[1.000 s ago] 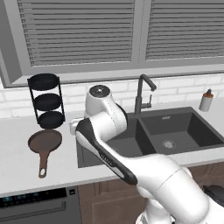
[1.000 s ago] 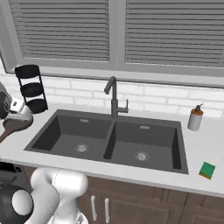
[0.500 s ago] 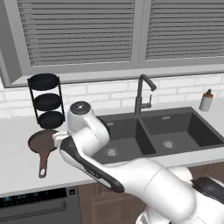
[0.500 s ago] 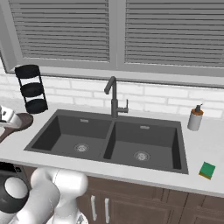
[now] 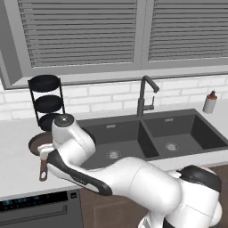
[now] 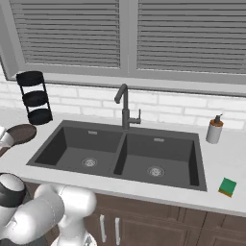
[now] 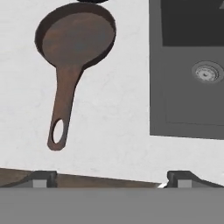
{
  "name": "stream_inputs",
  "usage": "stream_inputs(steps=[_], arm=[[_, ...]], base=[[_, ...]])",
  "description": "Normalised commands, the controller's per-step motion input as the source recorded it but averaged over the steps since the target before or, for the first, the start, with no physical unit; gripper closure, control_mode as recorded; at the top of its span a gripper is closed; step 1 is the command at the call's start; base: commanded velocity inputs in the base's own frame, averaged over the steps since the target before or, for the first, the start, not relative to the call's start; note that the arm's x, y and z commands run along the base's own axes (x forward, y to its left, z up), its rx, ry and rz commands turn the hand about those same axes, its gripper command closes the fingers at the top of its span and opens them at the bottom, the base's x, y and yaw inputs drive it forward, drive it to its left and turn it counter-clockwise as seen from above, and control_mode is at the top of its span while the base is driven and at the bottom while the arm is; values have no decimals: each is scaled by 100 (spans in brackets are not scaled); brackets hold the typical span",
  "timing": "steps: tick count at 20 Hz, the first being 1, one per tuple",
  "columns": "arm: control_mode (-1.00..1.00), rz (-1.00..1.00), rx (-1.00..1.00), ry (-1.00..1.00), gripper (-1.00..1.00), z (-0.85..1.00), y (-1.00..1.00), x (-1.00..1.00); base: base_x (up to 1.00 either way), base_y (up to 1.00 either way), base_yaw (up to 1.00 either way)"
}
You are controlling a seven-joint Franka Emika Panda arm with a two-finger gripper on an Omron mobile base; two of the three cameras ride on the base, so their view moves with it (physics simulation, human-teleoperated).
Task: Pick the pan and sponge and place them into the sink. Then turn on the water.
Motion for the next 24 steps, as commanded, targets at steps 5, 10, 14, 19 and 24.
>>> stream_inputs(steps=[5,10,14,19,24], arm=[[-100,0,0,21,-100,-22,32,4],[-100,0,0,11,-100,-24,27,9],[-100,0,-3,0,-100,-32,32,11],[-100,0,-2,-3,-100,-29,17,16],[-100,0,0,0,-100,-19,0,20]], base=[[0,0,0],[0,0,0],[0,0,0],[0,0,0],[0,0,0]])
